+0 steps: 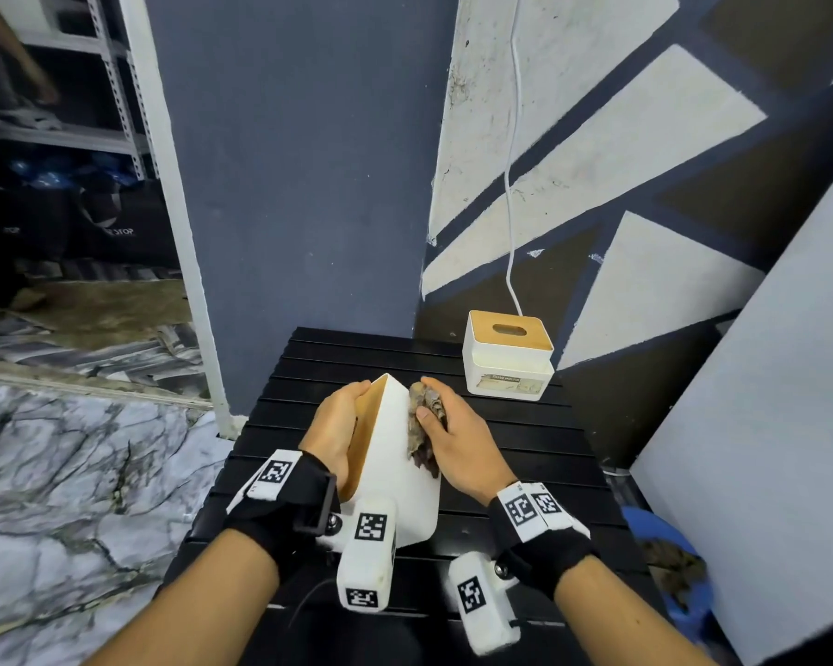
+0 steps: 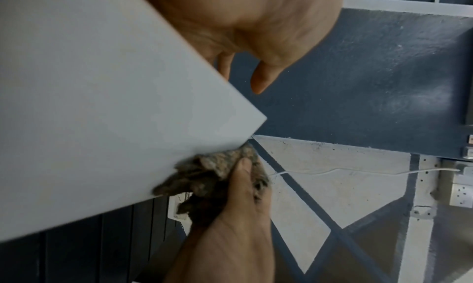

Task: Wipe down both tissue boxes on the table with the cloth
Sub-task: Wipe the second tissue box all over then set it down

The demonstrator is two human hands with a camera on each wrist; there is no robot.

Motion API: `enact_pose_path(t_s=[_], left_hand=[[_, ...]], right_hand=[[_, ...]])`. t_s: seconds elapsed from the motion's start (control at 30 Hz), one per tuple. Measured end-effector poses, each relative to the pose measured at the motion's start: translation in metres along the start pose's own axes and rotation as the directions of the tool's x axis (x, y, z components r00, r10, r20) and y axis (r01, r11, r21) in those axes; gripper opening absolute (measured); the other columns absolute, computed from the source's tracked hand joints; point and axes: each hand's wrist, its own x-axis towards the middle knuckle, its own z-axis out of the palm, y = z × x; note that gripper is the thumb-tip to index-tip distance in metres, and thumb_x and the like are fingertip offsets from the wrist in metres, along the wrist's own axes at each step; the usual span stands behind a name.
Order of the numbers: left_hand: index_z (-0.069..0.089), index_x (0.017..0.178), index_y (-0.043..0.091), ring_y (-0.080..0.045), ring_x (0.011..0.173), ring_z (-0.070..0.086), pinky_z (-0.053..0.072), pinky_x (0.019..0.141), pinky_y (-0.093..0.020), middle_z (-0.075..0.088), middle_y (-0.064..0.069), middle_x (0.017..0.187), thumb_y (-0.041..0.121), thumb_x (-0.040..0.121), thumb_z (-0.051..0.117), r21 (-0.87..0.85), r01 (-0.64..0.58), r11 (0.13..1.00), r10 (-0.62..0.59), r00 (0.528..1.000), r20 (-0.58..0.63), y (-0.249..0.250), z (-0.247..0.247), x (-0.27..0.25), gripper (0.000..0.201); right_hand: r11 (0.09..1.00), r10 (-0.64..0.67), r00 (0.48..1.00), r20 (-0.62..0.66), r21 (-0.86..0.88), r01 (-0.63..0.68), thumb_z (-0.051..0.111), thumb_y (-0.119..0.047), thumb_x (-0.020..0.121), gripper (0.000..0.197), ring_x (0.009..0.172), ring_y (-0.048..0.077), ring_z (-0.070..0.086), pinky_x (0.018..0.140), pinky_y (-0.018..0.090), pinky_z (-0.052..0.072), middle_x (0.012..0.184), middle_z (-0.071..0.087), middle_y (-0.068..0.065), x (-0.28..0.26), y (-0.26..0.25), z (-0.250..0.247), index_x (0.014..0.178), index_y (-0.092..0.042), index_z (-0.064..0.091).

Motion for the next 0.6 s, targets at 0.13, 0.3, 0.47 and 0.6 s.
enact_pose_path(t_s=[0.13, 0.3, 0.47, 0.6], left_hand=[[0.072, 0.093, 0.019, -0.029, 0.093, 0.064, 0.05, 0.092, -0.043, 0.071, -0.015, 0.103, 0.045, 0.092, 0.054, -0.049, -0.094, 0.994, 0.094, 0.995, -0.017, -0.004, -0.003, 0.0, 0.031], [0.065, 0.108, 0.029, -0.025, 0.097, 0.066, 0.054, 0.087, -0.044, 0.069, -0.007, 0.111, 0.037, 0.092, 0.063, -0.162, -0.234, 0.959, 0.224, 0.971, -0.08, -0.015, 0.004, -0.006, 0.018], [0.07, 0.103, 0.031, -0.027, 0.103, 0.067, 0.052, 0.094, -0.05, 0.071, -0.01, 0.114, 0.036, 0.09, 0.067, -0.15, -0.298, 0.943, 0.295, 0.954, -0.044, -0.033, 0.009, -0.016, 0.015], [0.069, 0.106, 0.035, -0.027, 0.109, 0.067, 0.053, 0.096, -0.049, 0.071, -0.005, 0.115, 0.037, 0.09, 0.067, -0.112, -0.356, 0.928, 0.355, 0.934, -0.024, -0.046, 0.006, -0.015, 0.017]], right_hand=[[0.999, -0.044, 0.999, -0.022, -0.003, 0.044, 0.045, -0.033, 0.098, 0.042, 0.118, 0.012, 0.049, 0.101, 0.028, 0.04, 0.132, 0.052, -0.004, 0.001, -0.016, -0.019, 0.138, -0.028, 0.036], [0.995, -0.082, 0.996, 0.022, -0.052, 0.083, 0.046, -0.027, 0.098, 0.031, 0.108, 0.009, 0.052, 0.091, 0.022, 0.039, 0.119, 0.058, -0.006, -0.004, -0.023, -0.038, 0.129, -0.024, 0.047], [0.994, -0.079, 0.996, 0.037, -0.076, 0.082, 0.049, -0.026, 0.097, 0.032, 0.111, 0.006, 0.05, 0.094, 0.018, 0.037, 0.124, 0.055, -0.007, -0.024, -0.011, -0.038, 0.129, -0.024, 0.05], [0.993, -0.092, 0.996, 0.009, -0.075, 0.092, 0.049, -0.025, 0.097, 0.034, 0.116, 0.005, 0.048, 0.101, 0.018, 0.035, 0.129, 0.053, -0.007, -0.038, -0.001, -0.028, 0.131, -0.022, 0.048]])
